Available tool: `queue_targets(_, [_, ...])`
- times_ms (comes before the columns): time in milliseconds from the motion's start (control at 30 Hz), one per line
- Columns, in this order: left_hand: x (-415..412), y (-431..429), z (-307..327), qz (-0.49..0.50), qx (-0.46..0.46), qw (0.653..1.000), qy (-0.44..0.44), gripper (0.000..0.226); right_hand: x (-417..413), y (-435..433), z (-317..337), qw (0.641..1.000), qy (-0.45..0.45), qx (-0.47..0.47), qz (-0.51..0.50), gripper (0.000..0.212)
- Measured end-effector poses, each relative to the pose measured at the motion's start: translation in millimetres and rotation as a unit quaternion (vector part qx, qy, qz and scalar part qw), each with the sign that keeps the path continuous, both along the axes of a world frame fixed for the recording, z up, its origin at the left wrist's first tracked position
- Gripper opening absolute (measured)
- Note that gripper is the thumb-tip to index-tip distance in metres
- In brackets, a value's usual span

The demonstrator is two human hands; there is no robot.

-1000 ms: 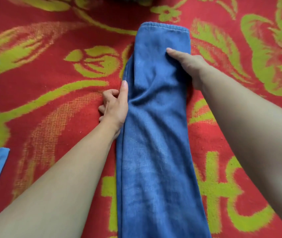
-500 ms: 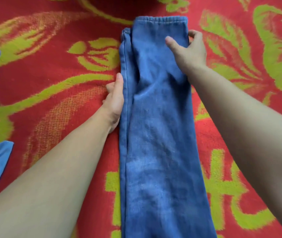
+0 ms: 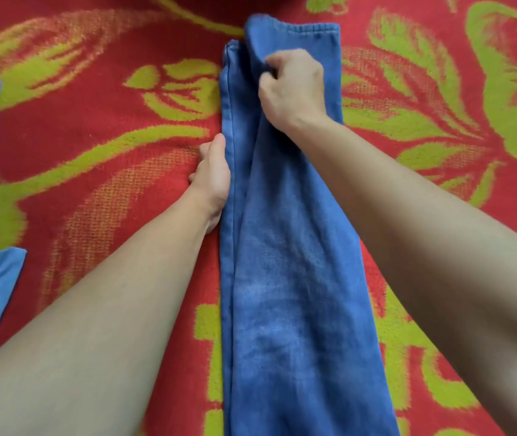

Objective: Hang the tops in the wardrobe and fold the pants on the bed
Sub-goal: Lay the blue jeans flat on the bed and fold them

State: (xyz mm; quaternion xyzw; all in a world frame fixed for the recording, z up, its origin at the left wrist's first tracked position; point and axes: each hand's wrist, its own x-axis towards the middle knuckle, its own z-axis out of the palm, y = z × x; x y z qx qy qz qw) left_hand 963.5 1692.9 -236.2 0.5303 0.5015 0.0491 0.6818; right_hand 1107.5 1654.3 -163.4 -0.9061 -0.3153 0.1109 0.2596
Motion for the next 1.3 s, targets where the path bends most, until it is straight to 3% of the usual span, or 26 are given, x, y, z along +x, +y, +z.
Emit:
queue_targets(100, [0.2,2.8,-4.1,0.011,0.021,1.000,0.009,0.073,-9.8,3.9,0.5,0.989,0.087,0.111,0.047,0.030])
queue_targets(200, [1.5,3.3,-4.3,0.023,0.039,0.999,0.019,0.081,-12.4,-5.6,-9.1,0.981,0.157,0.067,0.089,0.035])
queue_targets(333, [2.2,2.8,0.4,-0.004,0.003,1.000,-0.004,0.093,-16.1,-64.9,-13.2,0.985,-0.045,0.164,-0.006,0.036])
queue_targets(367, [2.4,3.2,1.8,-0.026,-0.015,0.999,-0.014,0.096,-23.2,-88.0,-18.1,0.986,-0.082,0.142,-0.007,0.042])
queue_targets(433, [1.9,3.1,3.5,-0.057,-0.026,0.998,0.001,0.101,-38.4,-130.5,-37.0,0.993,-0.107,0.003,0.053,0.054])
queue_targets(500, [1.9,2.2,3.1,-0.095,0.042,0.993,0.048,0.089,-45.0,-152.8,-57.2,0.981,-0.099,-0.142,0.090,0.058])
queue_targets(533, [2.6,0.1,2.0,-0.103,0.082,0.989,0.062,0.077,-44.1,-155.6,-65.5,0.978,-0.098,-0.165,0.085,0.058])
queue_targets(633, [8.2,-7.6,-1.0,-0.081,0.179,0.976,0.091,0.051,-39.4,-151.1,-79.4,0.979,-0.107,-0.156,0.073,0.059])
queue_targets(700, [9.9,-8.2,0.9,-0.087,0.185,0.974,0.096,0.044,-36.7,-152.4,-82.9,0.980,-0.085,-0.162,0.082,0.060])
queue_targets(800, [3.4,-4.4,12.9,-0.095,0.144,0.981,0.086,0.049,-29.0,-151.2,-76.6,0.976,-0.027,-0.188,0.104,0.060])
queue_targets(867, [-1.2,-11.2,27.8,-0.100,0.161,0.975,0.113,0.064,-29.8,-151.1,-61.8,0.983,0.011,-0.157,0.098,0.061])
queue_targets(933, [-11.0,-32.2,38.5,-0.111,0.209,0.959,0.155,0.074,-45.7,-163.1,-48.6,0.991,-0.035,-0.100,0.077,0.060])
queue_targets(1033, [-40.6,-72.0,35.5,-0.130,0.325,0.912,0.214,0.059,-86.3,-198.5,-44.7,0.985,-0.138,-0.047,0.095,0.057])
queue_targets(1167, [-48.8,-77.6,18.2,-0.150,0.447,0.836,0.279,0.045,-101.3,-217.4,-69.5,0.969,-0.132,-0.167,0.125,0.063])
queue_targets(1233, [-37.9,-70.9,6.5,-0.152,0.485,0.806,0.304,0.045,-97.4,-213.5,-84.8,0.966,-0.150,-0.181,0.110,0.064])
queue_targets(1300, [-37.0,-68.3,2.0,-0.144,0.485,0.810,0.298,0.048,-95.0,-210.0,-90.6,0.968,-0.143,-0.174,0.111,0.066])
